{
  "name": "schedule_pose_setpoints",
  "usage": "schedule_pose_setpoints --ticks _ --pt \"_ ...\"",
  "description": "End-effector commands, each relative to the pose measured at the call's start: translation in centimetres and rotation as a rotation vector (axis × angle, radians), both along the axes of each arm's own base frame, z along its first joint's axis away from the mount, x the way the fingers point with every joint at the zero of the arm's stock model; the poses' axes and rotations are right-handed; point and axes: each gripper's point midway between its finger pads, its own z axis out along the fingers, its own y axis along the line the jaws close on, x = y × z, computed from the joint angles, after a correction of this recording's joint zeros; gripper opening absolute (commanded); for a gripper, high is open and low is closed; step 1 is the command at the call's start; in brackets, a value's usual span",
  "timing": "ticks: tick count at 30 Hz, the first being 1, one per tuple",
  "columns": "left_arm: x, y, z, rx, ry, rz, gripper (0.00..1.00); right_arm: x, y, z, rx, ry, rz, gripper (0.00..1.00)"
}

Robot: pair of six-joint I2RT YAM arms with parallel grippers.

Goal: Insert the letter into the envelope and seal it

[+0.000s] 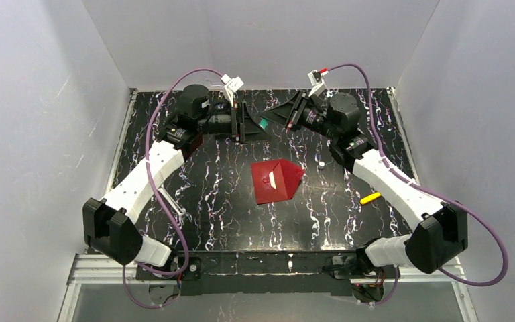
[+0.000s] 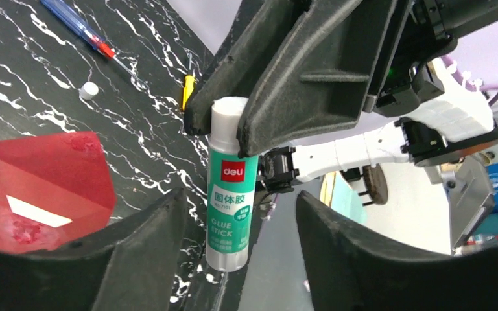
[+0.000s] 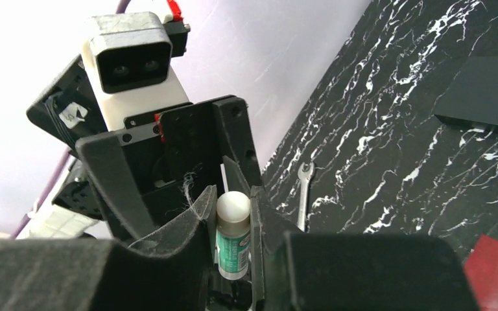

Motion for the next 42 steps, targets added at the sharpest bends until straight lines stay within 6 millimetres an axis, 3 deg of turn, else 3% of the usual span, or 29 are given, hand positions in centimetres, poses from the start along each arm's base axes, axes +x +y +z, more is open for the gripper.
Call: schedule_pose_setpoints --ticks 1,5,11,16,20,22,24,28,29,31,36,42 --pt "-1.9 1.0 1.8 0.024 -0.051 -0.02 0.67 -0.9 0.3 1.1 -0.087 -0.147 0.073 0.08" --pt "-1.9 1.7 1.1 0.065 -0.062 0.01 0.7 -1.4 0.6 0.7 -0.113 -0.17 0.126 0.1" --pt "-1.7 1.6 1.0 0.048 -0.045 -0.017 0.5 -2.2 1.4 0.4 -0.115 -0.176 0.214 0.12" --pt "-0.9 1.3 0.7 0.057 -0.041 -0.008 0.42 -2.2 1.8 -0.2 -0.115 -0.156 0.23 0.12" --pt "-0.7 1.1 0.6 0.049 -0.036 -0.021 0.22 -2.3 2.0 0.0 -0.106 -0.16 0.231 0.12" --pt "-0.8 1.0 0.7 0.039 -0.039 -0.031 0.05 -2.4 1.8 0.6 -0.093 -0.17 0.218 0.16" --pt "-0.6 0.9 0.7 0.033 -0.041 -0.025 0.0 -2.4 1.6 1.2 -0.072 -0.178 0.201 0.23" --pt "0.0 0.9 1.3 0.017 -0.058 -0.005 0.0 -1.8 0.9 1.4 -0.063 -0.161 0.12 0.75" --pt "0.1 0.9 1.4 0.014 -0.063 0.004 0.0 -1.6 0.6 1.6 -0.058 -0.163 0.089 0.84" --pt "0.6 0.9 1.6 0.01 -0.071 0.027 0.0 -1.2 -0.3 1.9 -0.046 -0.167 0.016 0.92" --pt "3.0 0.7 3.6 -0.048 -0.094 0.144 0.0 -0.6 -2.9 1.6 0.002 -0.188 -0.16 0.92" --pt "5.4 0.9 5.6 -0.081 -0.061 0.281 0.0 -2.1 -1.7 0.9 -0.027 -0.243 -0.07 0.79"
